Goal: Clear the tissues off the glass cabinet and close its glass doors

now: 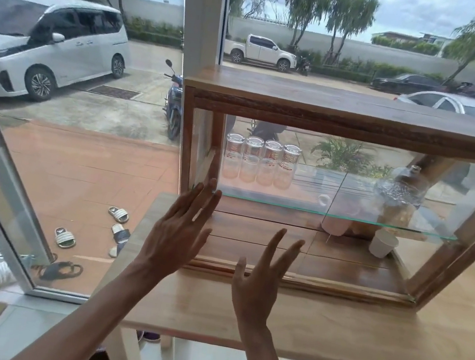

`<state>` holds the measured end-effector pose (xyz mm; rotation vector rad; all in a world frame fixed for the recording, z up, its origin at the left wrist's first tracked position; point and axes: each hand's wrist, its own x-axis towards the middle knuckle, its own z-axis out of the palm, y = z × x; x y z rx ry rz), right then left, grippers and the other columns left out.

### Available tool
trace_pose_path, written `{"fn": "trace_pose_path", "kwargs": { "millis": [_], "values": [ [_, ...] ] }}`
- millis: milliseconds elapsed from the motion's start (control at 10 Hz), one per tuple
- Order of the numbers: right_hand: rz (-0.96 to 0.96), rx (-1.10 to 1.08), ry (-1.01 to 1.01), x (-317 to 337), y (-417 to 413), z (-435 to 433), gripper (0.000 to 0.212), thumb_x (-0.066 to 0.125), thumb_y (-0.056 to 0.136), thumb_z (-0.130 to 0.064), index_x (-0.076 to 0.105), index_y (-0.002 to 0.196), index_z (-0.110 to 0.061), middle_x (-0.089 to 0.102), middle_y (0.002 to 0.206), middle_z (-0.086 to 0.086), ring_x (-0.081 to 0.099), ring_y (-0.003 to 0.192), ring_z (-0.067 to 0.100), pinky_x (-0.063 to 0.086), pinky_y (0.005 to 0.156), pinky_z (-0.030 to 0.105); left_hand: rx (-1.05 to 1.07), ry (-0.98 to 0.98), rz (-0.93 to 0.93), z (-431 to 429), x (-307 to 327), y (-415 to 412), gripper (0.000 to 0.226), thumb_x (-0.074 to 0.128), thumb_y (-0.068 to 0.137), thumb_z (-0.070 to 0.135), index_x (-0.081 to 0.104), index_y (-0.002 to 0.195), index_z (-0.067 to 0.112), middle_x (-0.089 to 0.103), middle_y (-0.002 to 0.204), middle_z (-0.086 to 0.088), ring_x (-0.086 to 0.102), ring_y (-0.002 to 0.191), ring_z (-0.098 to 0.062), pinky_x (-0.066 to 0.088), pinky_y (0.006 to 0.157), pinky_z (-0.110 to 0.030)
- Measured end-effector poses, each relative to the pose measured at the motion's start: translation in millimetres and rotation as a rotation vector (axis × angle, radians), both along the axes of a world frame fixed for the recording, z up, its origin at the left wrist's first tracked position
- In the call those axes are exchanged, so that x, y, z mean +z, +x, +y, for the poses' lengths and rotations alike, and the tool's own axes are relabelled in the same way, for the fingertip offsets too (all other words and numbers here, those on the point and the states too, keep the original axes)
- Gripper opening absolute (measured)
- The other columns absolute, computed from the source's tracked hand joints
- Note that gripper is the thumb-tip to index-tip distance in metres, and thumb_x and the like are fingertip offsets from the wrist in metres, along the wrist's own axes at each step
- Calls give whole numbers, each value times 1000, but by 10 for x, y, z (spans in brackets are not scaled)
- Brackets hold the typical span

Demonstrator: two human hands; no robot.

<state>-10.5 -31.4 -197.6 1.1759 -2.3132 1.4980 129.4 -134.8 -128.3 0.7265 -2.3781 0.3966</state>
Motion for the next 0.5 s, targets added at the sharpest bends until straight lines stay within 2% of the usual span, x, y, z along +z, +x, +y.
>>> {"fn": "trace_pose_path", "kwargs": {
  "millis": [100, 200, 300, 400, 500],
  "values": [
    [8, 26, 16, -6, -4, 49, 105, 69, 84, -13, -3, 159, -26, -23, 165, 9, -6, 154, 32, 58, 80, 34, 5, 38, -24, 27, -9, 35, 79, 65, 90, 23, 21, 154, 7, 10, 164, -11, 10, 151, -23, 19, 122, -37],
    [68, 56, 34, -38, -69, 121, 103, 69, 83, -10, 1, 159, -25, -21, 165, 12, -3, 154, 33, 54, 90, 33, 7, 92, -24, 75, -20, 34, 82, 65, 89, 23, 18, 154, 6, 7, 164, -11, 7, 151, -23, 20, 122, -38],
    [125, 80, 57, -49, -171, 249, 98, 68, 83, -8, 9, 159, -27, -17, 166, 10, 3, 154, 31, 53, 93, 35, 25, 155, 11, 198, -50, 21, 82, 63, 92, 27, 15, 155, 6, 1, 165, -10, 1, 152, -24, 16, 122, -37],
    [192, 127, 46, -172, -392, 399, 89, 64, 85, -8, 17, 158, -26, -4, 168, 4, 10, 154, 26, 49, 104, 40, 2, 246, 74, 374, -228, 29, 74, 50, 99, 36, 10, 155, 8, -3, 165, -7, -3, 152, -22, 9, 123, -35],
    [245, 121, 75, -279, -549, 552, 79, 61, 89, -16, 22, 157, -22, 15, 166, 6, 21, 152, 26, 38, 115, 44, -31, 385, 63, 602, -501, 37, 70, 35, 100, 46, 8, 156, 14, -2, 165, -5, 2, 152, -20, 7, 123, -31]
  ]
}}
